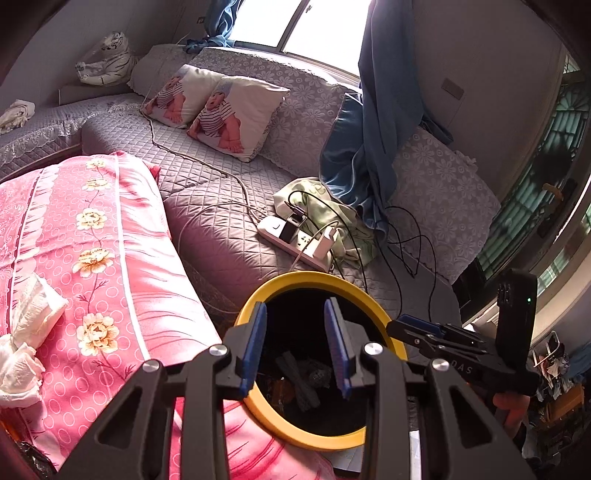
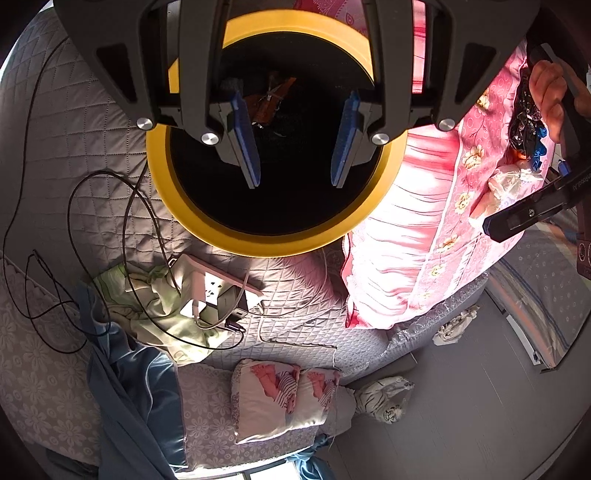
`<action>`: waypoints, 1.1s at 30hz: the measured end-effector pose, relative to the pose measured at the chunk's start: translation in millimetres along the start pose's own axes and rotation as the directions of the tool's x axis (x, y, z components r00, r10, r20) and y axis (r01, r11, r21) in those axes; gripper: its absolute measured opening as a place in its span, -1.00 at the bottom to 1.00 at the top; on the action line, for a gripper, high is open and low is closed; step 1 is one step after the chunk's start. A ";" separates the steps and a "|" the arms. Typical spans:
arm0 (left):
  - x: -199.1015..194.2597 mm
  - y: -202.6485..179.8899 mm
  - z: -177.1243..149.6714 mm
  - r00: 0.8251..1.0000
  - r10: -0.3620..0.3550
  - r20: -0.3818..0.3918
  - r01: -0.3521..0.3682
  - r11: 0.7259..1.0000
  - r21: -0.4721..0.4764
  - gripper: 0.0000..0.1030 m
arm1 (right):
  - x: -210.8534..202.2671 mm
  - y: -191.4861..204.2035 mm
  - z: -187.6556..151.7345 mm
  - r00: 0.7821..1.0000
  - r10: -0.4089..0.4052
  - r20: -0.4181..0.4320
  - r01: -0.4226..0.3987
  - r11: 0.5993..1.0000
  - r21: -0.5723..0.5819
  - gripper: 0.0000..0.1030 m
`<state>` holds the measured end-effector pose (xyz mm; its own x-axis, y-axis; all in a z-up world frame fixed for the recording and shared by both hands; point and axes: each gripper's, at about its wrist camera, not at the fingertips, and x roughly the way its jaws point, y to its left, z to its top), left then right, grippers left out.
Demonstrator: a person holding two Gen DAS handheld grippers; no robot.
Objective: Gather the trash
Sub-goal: 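Carry both items over the yellow bin and open both tools to drop them, then move both open tools back to the black bags on the bed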
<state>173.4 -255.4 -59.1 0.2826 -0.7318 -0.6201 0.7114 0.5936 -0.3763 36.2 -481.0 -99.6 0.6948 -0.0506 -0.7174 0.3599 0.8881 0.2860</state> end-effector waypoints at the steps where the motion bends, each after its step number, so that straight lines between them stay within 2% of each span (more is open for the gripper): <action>1: -8.3 3.5 0.4 1.000 0.008 0.010 -0.008 1.000 -0.004 -0.29 | -0.9 5.5 0.0 1.000 0.007 0.004 -0.007 1.000 -0.011 -0.26; 5: -46.0 18.9 0.3 0.995 0.068 0.068 -0.068 0.998 -0.004 -0.08 | -3.6 31.8 0.1 0.999 0.048 0.023 -0.046 0.997 -0.066 -0.23; 10: -96.0 46.0 -6.2 0.979 0.158 0.131 -0.157 0.987 -0.019 0.14 | -1.2 71.4 -0.3 0.993 0.117 0.024 -0.113 0.984 -0.139 -0.15; 14: -142.7 74.4 -15.6 0.950 0.250 0.185 -0.244 0.968 -0.055 0.26 | 2.7 106.1 -2.8 0.984 0.177 0.009 -0.172 0.966 -0.193 -0.05; 17: -179.3 97.8 -27.4 0.921 0.324 0.214 -0.309 0.946 -0.100 0.41 | 7.2 131.5 -7.6 0.977 0.212 -0.009 -0.208 0.948 -0.240 -0.03; 21: -223.5 127.4 -50.2 0.882 0.408 0.235 -0.377 0.911 -0.164 0.45 | 15.5 163.2 -16.5 0.964 0.261 -0.054 -0.265 0.922 -0.283 0.05; 23: -241.4 140.1 -63.9 0.868 0.437 0.234 -0.398 0.896 -0.198 0.50 | 20.3 177.0 -20.2 0.959 0.275 -0.073 -0.284 0.910 -0.302 0.05; 30: -278.6 168.2 -119.4 0.846 0.491 0.208 -0.437 0.862 -0.257 0.58 | 38.6 226.2 -36.5 0.936 0.318 -0.153 -0.353 0.864 -0.359 0.08; 33: -288.7 176.8 -143.7 0.849 0.491 0.197 -0.433 0.859 -0.275 0.62 | 45.4 244.9 -44.0 0.925 0.331 -0.186 -0.379 0.844 -0.380 0.08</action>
<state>125.0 108.9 -45.5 0.7157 -0.3959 -0.5754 0.3117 0.9183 -0.2441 128.5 -245.7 -90.1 0.6460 0.3324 -0.6871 -0.1959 0.9422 0.2717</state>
